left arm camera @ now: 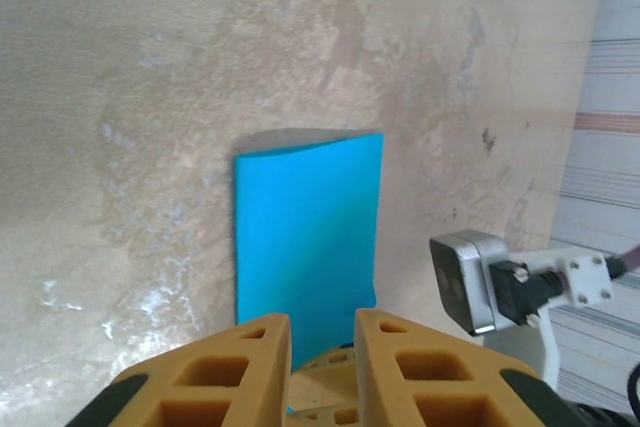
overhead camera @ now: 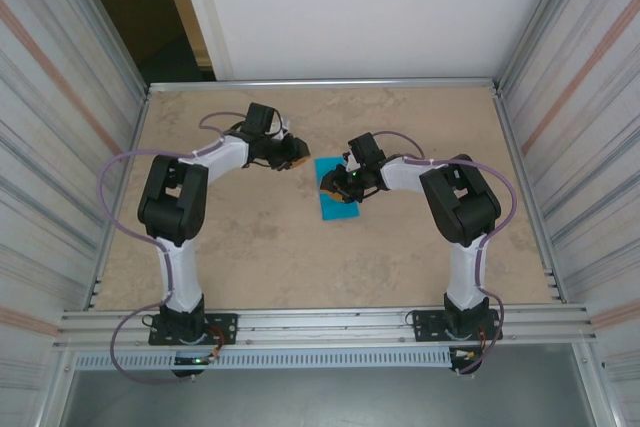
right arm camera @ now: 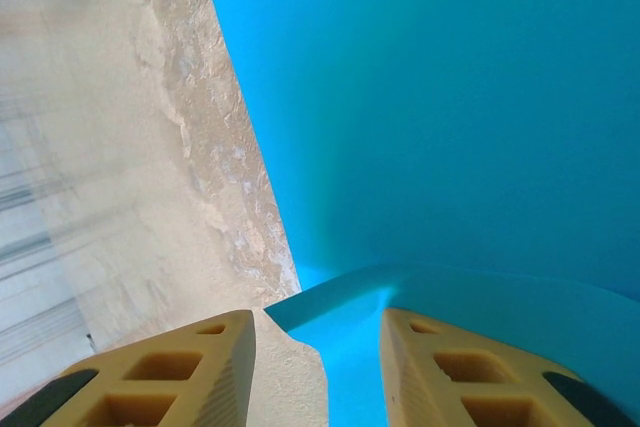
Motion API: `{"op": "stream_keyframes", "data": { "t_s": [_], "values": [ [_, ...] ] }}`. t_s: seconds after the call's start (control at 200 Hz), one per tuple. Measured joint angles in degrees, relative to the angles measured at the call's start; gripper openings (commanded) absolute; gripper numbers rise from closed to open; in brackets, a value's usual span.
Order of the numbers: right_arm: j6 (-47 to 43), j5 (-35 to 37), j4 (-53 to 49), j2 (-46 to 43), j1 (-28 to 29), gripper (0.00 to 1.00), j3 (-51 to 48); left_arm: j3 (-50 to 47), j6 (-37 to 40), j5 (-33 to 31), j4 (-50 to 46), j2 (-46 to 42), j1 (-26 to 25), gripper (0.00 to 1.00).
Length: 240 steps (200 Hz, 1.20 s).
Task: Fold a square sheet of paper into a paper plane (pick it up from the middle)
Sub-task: Fold the triangle a second time at the center of the table.
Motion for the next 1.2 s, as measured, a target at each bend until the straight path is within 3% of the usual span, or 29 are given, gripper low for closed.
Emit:
{"op": "stream_keyframes", "data": {
  "t_s": [0.12, 0.376, 0.661, 0.932, 1.203],
  "values": [
    [-0.28, -0.07, -0.02, 0.0, -0.04, 0.35, 0.0, -2.01, 0.15, 0.15, 0.57, -0.87, -0.81, 0.25],
    [-0.7, 0.92, -1.27, 0.11, -0.15, 0.16, -0.17, -3.96, 0.76, 0.15, 0.74, -0.87, -3.87, 0.22],
    [-1.64, 0.76, -1.95, 0.63, -0.52, 0.0, -0.17, -4.33, 2.08, 0.04, 0.24, -0.87, -7.74, 0.11],
    [-1.7, 0.52, -1.92, 0.72, -0.55, 0.0, -0.17, -3.93, 4.52, -2.95, -4.09, 0.0, -9.79, 0.02],
    [-1.68, 0.48, -1.9, 0.72, -0.55, 0.0, -0.17, -2.1, 4.96, -4.57, -6.71, 2.54, -9.9, 0.02]
  ]
}}
